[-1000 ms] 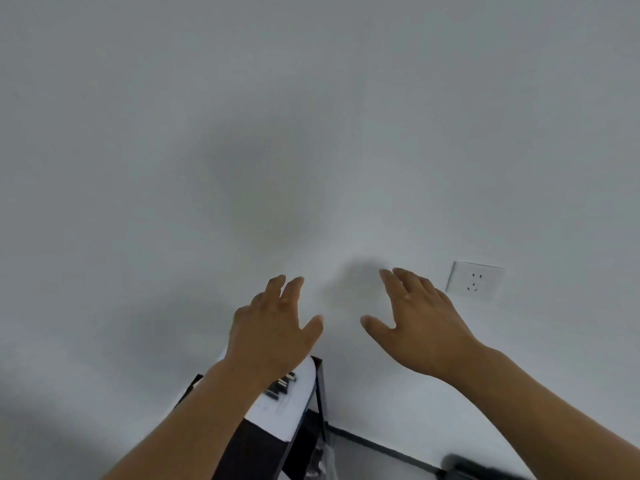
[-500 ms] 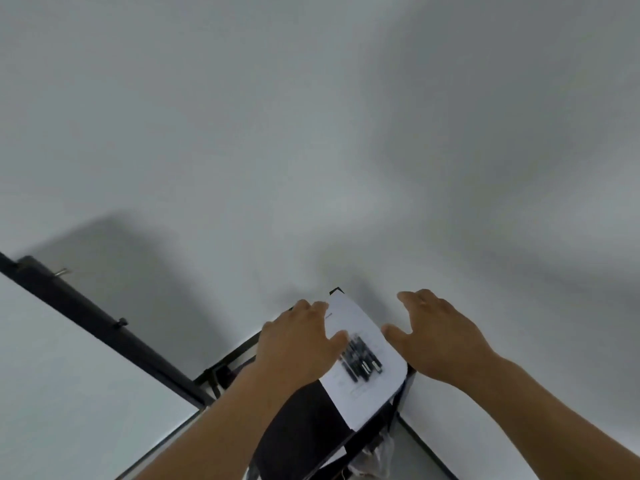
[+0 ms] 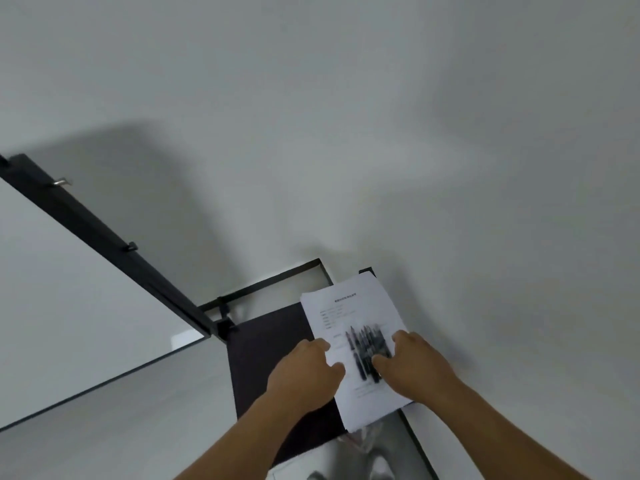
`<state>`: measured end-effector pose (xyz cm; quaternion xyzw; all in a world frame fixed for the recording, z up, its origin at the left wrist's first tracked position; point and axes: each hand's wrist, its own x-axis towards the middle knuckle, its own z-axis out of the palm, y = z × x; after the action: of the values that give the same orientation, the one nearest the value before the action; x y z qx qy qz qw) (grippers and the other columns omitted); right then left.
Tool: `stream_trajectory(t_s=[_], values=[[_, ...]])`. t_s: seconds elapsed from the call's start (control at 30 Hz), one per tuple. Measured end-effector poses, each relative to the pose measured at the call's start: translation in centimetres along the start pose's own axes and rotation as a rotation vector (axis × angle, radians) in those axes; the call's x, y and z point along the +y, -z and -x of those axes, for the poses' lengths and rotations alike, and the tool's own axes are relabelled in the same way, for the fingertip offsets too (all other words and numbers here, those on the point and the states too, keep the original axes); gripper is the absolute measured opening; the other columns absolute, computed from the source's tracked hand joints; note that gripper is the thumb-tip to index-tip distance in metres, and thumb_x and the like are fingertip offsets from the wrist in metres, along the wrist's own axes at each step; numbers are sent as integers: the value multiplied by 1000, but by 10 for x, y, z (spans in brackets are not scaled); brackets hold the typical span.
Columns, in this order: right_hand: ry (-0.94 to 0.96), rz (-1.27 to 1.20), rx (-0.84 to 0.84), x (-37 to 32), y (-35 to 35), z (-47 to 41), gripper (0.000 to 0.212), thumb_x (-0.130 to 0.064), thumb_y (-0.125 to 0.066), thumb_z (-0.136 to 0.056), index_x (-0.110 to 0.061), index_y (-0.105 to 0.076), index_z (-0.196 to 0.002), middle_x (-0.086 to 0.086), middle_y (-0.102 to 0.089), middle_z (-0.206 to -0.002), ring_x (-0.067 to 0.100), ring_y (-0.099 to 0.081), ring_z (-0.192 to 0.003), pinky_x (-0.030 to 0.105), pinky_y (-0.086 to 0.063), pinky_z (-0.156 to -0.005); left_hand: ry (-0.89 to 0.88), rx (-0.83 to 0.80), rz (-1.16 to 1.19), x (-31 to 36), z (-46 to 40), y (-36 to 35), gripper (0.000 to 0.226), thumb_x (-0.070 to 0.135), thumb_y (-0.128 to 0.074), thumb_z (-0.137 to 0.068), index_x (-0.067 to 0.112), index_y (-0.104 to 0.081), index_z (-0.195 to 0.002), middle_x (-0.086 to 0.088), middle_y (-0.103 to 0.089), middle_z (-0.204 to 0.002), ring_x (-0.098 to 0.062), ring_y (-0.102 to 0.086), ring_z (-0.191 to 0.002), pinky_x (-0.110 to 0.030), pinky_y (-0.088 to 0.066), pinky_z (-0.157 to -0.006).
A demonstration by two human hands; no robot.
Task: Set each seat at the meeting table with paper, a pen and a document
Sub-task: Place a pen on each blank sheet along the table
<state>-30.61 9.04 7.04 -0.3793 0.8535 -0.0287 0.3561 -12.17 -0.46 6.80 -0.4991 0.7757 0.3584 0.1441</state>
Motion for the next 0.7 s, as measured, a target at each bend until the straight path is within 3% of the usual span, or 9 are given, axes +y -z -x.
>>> stream_trajectory(t_s=[0.07,0.2,0.3,0.47,0.7], values=[[-6,9,-36,1,-13,-21,48,-56,-59,-95,-17,-54,-122,6,-58,-121,23,-65,-105,43,-60,-94,43,-23,36,-5,-4,-11,60,49,-55,-102,27,-51,-158,2,-54,-153,-21,-63,-129,-39,-53,-107],[-73,24,-104,3,-36,-54,74,-61,-60,-93,-13,-40,-146,14,-44,-144,31,-50,-132,43,-49,-109,114,-39,52,-11,-13,-27,44,44,-55,-103,26,-62,-143,2,-61,-139,-20,-66,-114,-38,-56,-98],[-133,22,-130,2,-54,-73,89,-60,-65,-91,-12,-27,-154,16,-32,-151,34,-37,-141,44,-42,-114,139,-24,23,-14,-18,-37,39,43,-54,-104,26,-63,-138,2,-62,-133,-20,-67,-109,-37,-57,-95],[-163,76,-59,-5,-71,-89,98,-60,-72,-83,-13,-19,-150,13,-27,-145,32,-35,-137,45,-47,-107,168,-33,35,-21,-27,-52,41,46,-52,-103,28,-62,-139,2,-62,-130,-21,-68,-106,-41,-61,-95],[-143,134,43,-7,-79,-98,91,-53,-76,-84,-12,-23,-145,16,-35,-144,33,-43,-133,41,-53,-99,191,-39,64,-22,-38,-68,47,45,-52,-103,28,-58,-147,1,-61,-132,-20,-68,-108,-42,-61,-97]])
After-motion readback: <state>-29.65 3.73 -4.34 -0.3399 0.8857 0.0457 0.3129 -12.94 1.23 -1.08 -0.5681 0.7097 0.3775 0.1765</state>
